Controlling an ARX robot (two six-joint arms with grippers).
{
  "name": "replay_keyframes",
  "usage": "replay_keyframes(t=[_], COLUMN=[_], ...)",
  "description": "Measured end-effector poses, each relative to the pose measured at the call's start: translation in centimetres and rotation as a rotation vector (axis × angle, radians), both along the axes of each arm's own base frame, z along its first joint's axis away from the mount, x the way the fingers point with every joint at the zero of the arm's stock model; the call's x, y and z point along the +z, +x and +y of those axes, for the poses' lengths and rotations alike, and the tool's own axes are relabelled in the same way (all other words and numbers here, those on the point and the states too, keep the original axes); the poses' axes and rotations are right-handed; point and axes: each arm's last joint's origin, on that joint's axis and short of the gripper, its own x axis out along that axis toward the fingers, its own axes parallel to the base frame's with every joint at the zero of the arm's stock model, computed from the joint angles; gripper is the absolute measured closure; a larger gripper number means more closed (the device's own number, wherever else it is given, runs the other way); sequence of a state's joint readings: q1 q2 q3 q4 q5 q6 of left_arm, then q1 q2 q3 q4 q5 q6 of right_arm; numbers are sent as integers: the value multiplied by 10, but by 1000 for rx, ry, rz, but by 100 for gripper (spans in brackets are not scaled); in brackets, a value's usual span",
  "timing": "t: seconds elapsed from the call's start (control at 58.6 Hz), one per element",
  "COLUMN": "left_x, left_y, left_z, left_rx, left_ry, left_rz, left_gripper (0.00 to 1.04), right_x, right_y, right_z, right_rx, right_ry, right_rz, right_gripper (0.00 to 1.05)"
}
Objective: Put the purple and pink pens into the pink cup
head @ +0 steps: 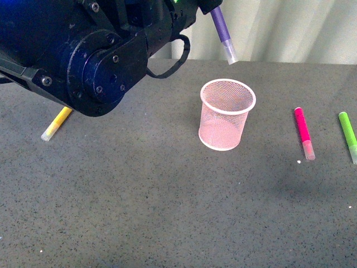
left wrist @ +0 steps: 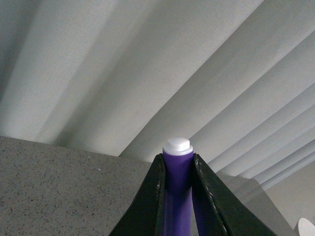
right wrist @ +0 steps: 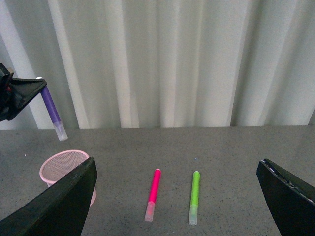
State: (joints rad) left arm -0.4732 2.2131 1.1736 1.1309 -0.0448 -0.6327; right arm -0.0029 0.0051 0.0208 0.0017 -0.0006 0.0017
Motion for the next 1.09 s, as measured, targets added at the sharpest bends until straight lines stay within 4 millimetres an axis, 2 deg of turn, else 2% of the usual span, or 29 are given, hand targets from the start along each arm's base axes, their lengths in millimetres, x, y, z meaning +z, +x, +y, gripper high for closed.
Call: replay_keyframes(t=[0.307,0.512,0.785,1.093], left_x=[-25,-39,-38,-51], left_y=[-21,-24,-24,-23], left_z=[13,6,-3,-10], left_rx=[-4,-17,-24,-32], left_ry=[10,20,12,17], left_rz=[18,47,37,44], left_gripper=[93,93,93,93], right_x=[0,0,0,0], right_y=[0,0,0,0], right_z=[0,0,0,0], right_rx=[0,0,0,0], right_ry=[0,0,0,0], right_rz=[0,0,0,0], right_gripper=[7,7,7,7])
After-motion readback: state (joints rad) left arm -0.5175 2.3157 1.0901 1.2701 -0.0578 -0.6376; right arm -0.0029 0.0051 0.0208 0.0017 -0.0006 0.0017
